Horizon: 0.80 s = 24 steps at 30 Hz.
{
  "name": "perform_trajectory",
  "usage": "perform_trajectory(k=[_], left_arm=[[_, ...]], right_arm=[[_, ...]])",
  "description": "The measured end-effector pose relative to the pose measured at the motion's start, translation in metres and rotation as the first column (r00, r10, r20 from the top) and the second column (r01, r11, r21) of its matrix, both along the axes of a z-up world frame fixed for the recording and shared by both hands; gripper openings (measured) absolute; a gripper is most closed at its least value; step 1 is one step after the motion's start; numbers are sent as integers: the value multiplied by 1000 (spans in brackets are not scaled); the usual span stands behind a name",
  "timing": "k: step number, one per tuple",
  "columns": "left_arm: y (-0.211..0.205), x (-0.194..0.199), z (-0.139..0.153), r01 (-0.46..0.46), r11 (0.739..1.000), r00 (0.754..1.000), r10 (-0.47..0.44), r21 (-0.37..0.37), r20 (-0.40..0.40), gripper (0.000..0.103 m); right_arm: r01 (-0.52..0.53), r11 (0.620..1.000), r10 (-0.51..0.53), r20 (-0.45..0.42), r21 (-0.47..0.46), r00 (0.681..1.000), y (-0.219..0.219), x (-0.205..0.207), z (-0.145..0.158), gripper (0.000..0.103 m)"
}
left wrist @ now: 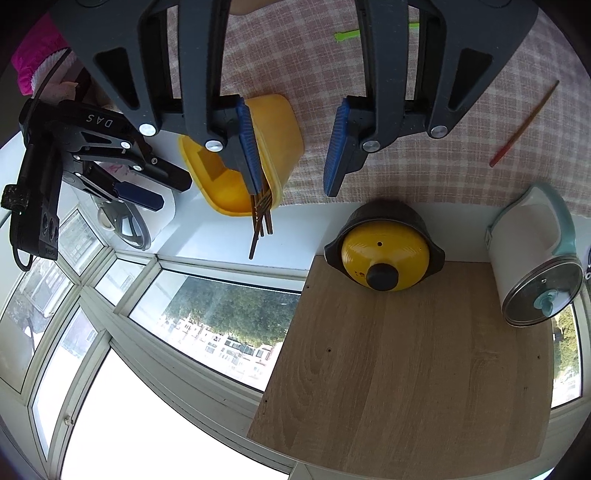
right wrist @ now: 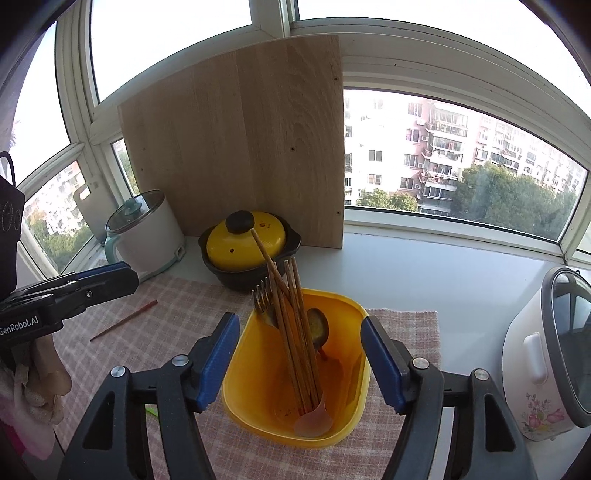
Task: Organize utensils
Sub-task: 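Move both open tools back over the green spoon and chopstick on the cloth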
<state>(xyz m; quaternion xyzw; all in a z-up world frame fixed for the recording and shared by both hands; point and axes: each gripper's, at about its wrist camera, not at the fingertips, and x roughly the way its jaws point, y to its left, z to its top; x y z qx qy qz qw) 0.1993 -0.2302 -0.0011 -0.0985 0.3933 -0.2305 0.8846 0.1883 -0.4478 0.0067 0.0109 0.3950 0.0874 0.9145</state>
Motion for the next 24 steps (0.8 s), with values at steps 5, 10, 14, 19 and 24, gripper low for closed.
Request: perform_trajectory(k=[5,10,14,19,24], left_arm=[[23,-8,0,-23,1000,1000,23,-3,-4,34],[52,-15,-2,-56,998,998,56,2,-10,34],[85,-21,-5,-103,995,995,103,16,-16,34],[133,-26,-16,-173,984,984,175,43,-42,35],[181,-29,-36,-241,968,964,248,72,-100,35]], right_arm=[[-1,1000,1,25,-6,1000,13,-13,8,81],[-27,1000,27,41,-16,999,31,-21,13,91],[-69,997,70,47,-29,996,48,-29,14,91],[-141,989,144,55,-44,988,69,-36,9,93],[-243,968,244,20,-63,969,93,-37,-3,93]])
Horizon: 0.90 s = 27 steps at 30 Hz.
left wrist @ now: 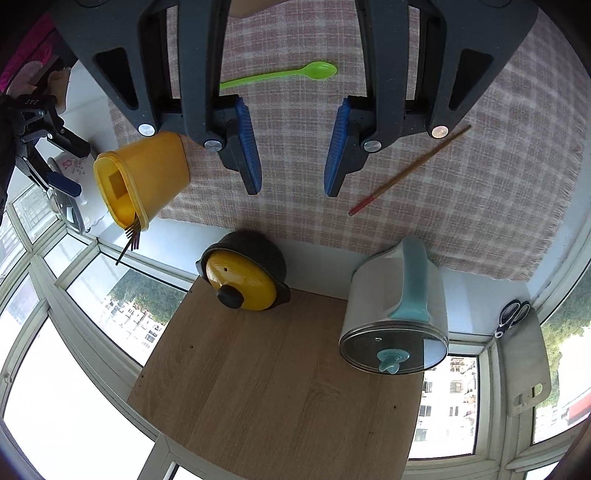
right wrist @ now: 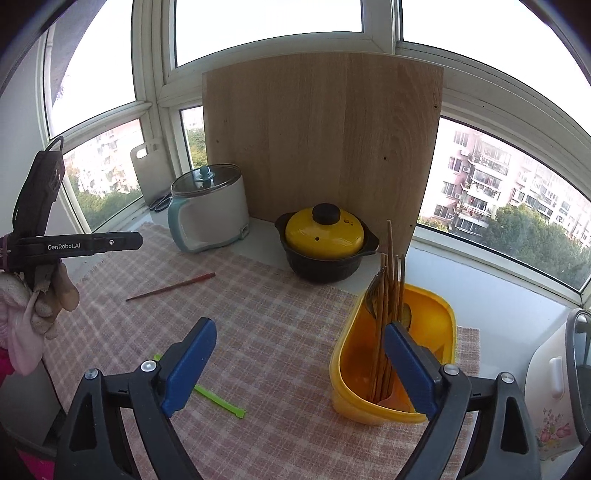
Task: Organize utensils
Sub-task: 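Move both open tools back over the green spoon and chopstick on the cloth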
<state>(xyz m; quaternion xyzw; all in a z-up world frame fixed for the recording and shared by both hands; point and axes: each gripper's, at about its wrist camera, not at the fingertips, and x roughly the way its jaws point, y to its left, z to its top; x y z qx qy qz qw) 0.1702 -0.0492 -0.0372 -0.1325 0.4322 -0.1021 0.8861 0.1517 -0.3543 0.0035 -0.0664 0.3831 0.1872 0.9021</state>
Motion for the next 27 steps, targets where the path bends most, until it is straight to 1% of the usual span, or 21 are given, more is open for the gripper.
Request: perform_trajectory(k=[6,8,9,11,14,17,19,22,25,27], left_arm=[[49,1,-28,-74,997,994,75,21,-74,35],[62,3,-37,-90,996,990,91,12,-107,35],[67,5,-41,-93,996,988,92,1,-127,35],[76,7,-51,-112,993,981,107,-23,-160,35],[86,11,-64,-135,991,974,129,-19,-186,35],[87,21,-76,-124,992,969,119,-10,-216,35],[83,28,-81,-119,993,968,115,-6,-223,35],[72,43,-89,-86,996,970,79,-18,-230,35],[59,60,-100,-56,998,969,51,-13,-241,35],[50,72,-107,-36,999,968,31,-18,-250,35]], right_arm=[[-116,993,116,-85,-1,990,31,4,-24,93],[-153,988,151,-116,-9,982,43,5,-34,92],[-173,985,169,-129,-15,977,50,6,-39,90],[-209,977,201,-156,-33,967,62,7,-49,89],[-259,965,247,-188,-42,951,77,7,-61,87],[-295,954,277,-229,-50,933,89,8,-76,84],[-310,949,287,-257,-52,923,95,9,-86,82],[-330,943,304,-298,-40,905,101,10,-101,77],[-341,939,304,-330,-57,894,105,10,-117,74],[-333,941,295,-351,-52,889,105,11,-124,73]])
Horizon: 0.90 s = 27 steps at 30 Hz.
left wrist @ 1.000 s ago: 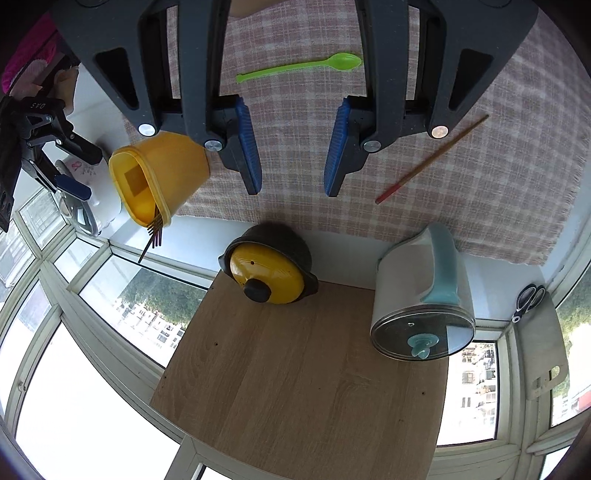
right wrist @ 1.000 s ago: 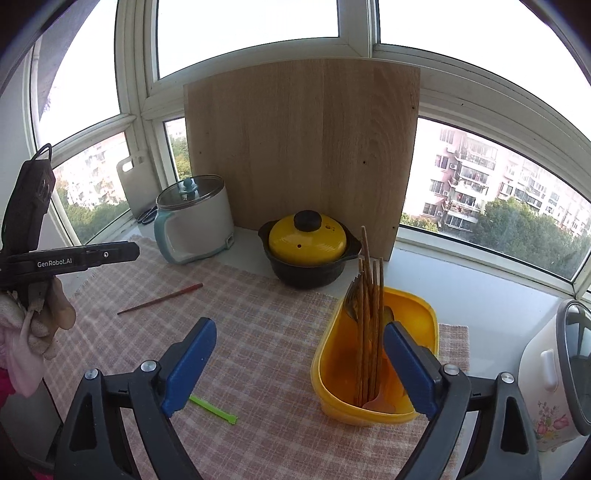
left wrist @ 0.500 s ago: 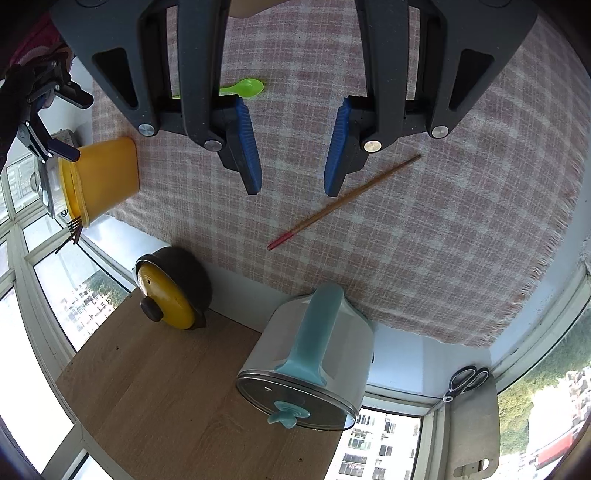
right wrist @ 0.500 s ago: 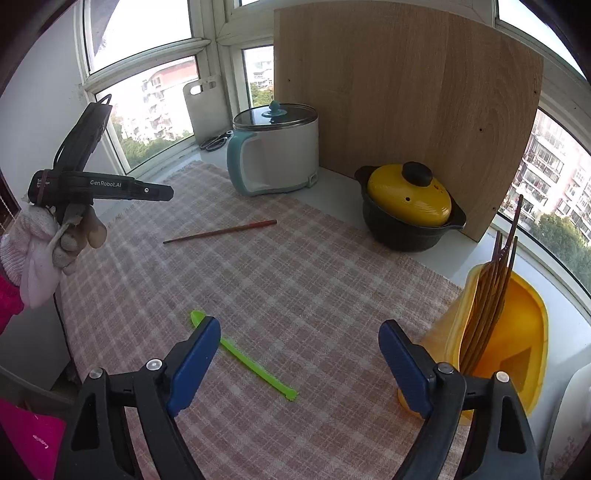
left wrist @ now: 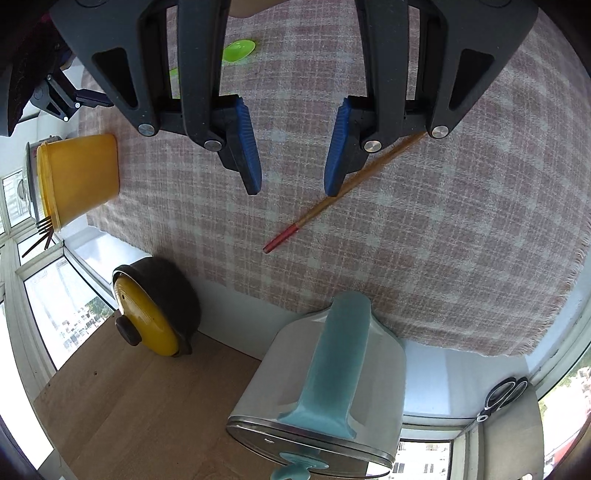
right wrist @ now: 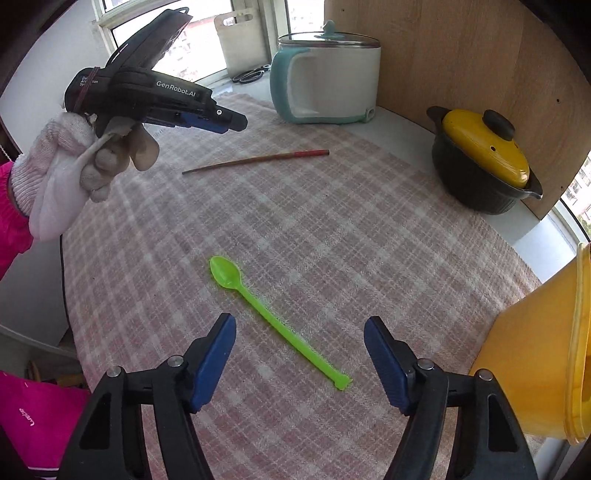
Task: Organize utensils
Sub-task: 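Move both open tools back over the green spoon and chopstick on the cloth, then close the right tool on the green plastic spoon handle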
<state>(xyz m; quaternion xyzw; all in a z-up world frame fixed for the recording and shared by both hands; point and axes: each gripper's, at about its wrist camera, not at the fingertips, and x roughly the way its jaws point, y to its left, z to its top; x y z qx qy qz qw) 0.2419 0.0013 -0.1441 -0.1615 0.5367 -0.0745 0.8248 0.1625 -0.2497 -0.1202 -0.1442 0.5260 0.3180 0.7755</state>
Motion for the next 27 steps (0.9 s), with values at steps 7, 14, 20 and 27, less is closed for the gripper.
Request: perform_trajectory(k=[7,14,20,27], left_arm=[[-20,36,-23,16,999,1000,-16,28,-19,35],[-22,52,-40,-10,1000,999,10,7,-36,35],[-24,58,-53,-3,1000,998,3,0,-62,35],[-28,52,-58,23,1000,998,-23,0,-63,35]], right_arm=[[39,999,-39,-33,8,999,-7,3,-8,72],[61,998,-60,-43,10,997,-12,7,-9,72],[71,997,-71,-53,6,996,-12,9,-13,71],[59,998,-59,-67,4,996,-10,14,-16,68]])
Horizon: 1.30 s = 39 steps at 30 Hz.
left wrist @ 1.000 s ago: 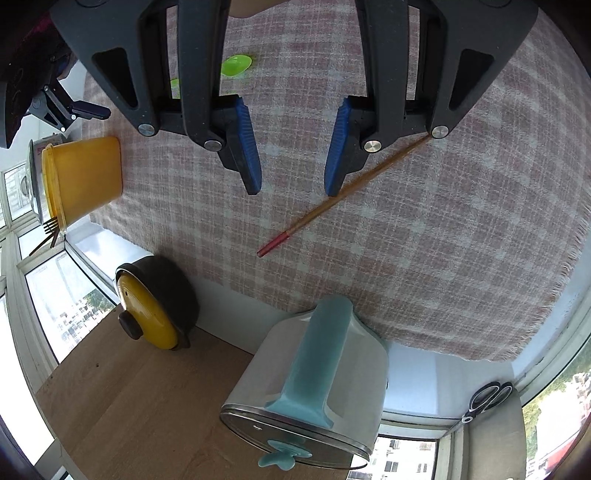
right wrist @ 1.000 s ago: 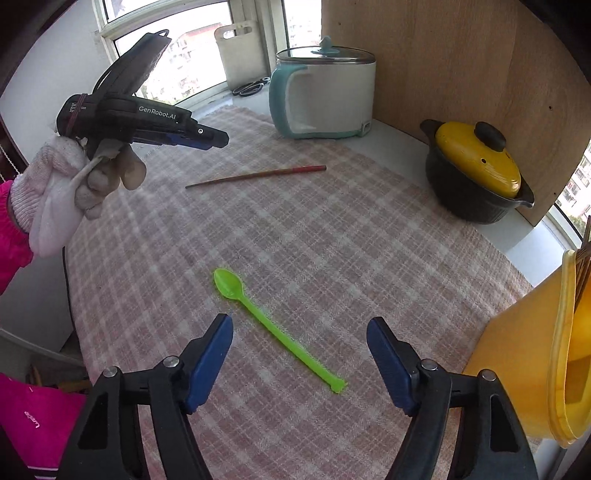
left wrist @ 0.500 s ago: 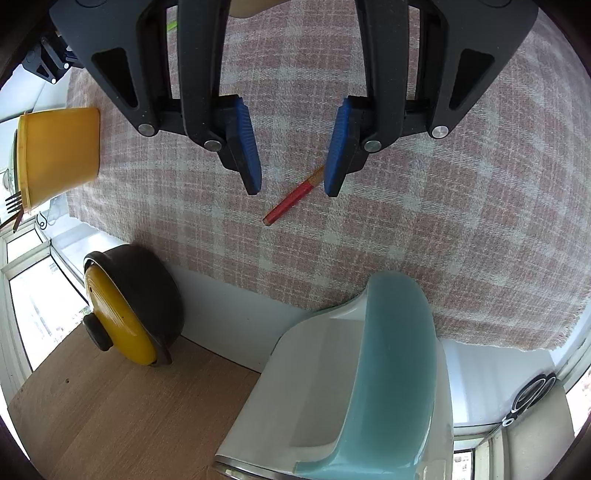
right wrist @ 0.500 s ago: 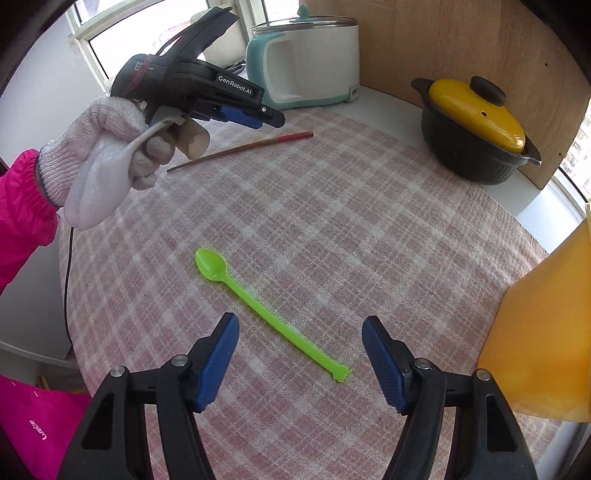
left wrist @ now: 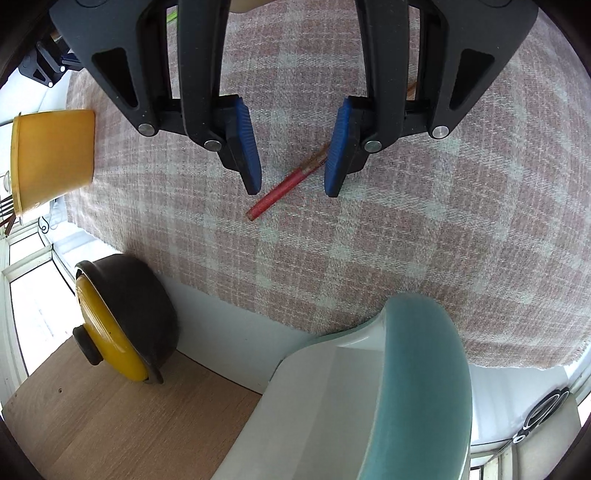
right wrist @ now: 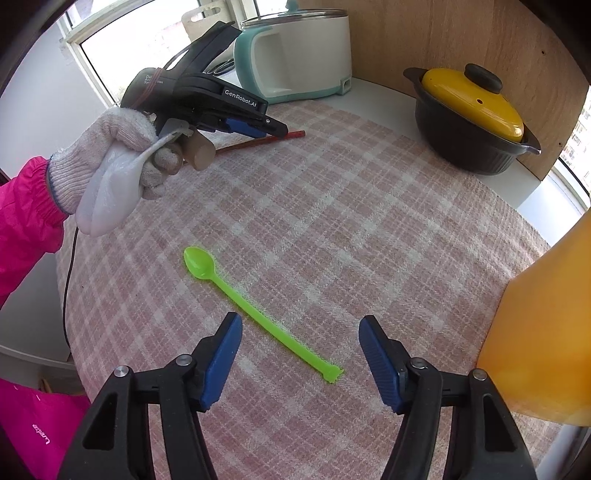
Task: Organize utensils
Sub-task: 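Close the right tool on the green plastic spoon handle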
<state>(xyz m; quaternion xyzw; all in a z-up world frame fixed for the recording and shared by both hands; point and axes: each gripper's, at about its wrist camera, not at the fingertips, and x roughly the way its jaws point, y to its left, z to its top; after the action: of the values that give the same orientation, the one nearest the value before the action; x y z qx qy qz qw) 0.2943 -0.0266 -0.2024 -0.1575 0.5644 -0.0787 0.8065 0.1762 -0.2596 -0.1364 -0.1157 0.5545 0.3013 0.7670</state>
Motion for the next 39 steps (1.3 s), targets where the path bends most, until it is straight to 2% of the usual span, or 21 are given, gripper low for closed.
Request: perform_trajectory(k=[5,9,10,11,20,23,28,31,34,36,38,39], left_arm=[[-19,-6,-1,69,997,998,-70,23,7,35],[-38,-17,-1,169,984,985,-169,49,12,35],[-42,-20,-1,188,981,982,-189,53,11,33],[-44,-23,-1,201,978,979,-202,55,7,27],[-50,-56,0,265,963,964,-264,53,-15,20],[-50,-67,1,280,958,960,-279,66,-18,19],[-41,-85,2,256,965,967,-256,52,-21,19],[-34,-95,13,226,970,974,-227,88,8,19],[-20,-106,32,145,987,987,-150,69,59,19],[-6,-117,45,92,995,993,-95,36,73,19],[10,-131,54,44,999,997,-44,-11,62,20],[16,-136,54,15,999,999,-14,-32,44,31]], right_arm=[[-33,999,33,-20,-15,999,6,3,-6,63],[-28,1000,28,-36,-6,999,4,4,-8,63],[-32,999,31,-39,-4,999,4,4,-9,63],[-37,999,36,-40,-5,999,4,4,-9,63],[-158,987,156,-61,-30,986,25,-1,-18,61],[-216,975,211,-72,-54,975,37,-1,-26,56],[-272,958,266,-81,-87,961,54,-2,-39,52],[-304,946,298,-69,-114,952,63,-5,-45,48],[-309,937,306,-45,-165,951,71,-6,-47,33],[-296,938,293,-42,-181,955,75,-7,-48,17],[-300,935,298,-41,-188,954,77,-6,-49,11],[-304,933,302,-39,-193,952,78,-7,-49,8]])
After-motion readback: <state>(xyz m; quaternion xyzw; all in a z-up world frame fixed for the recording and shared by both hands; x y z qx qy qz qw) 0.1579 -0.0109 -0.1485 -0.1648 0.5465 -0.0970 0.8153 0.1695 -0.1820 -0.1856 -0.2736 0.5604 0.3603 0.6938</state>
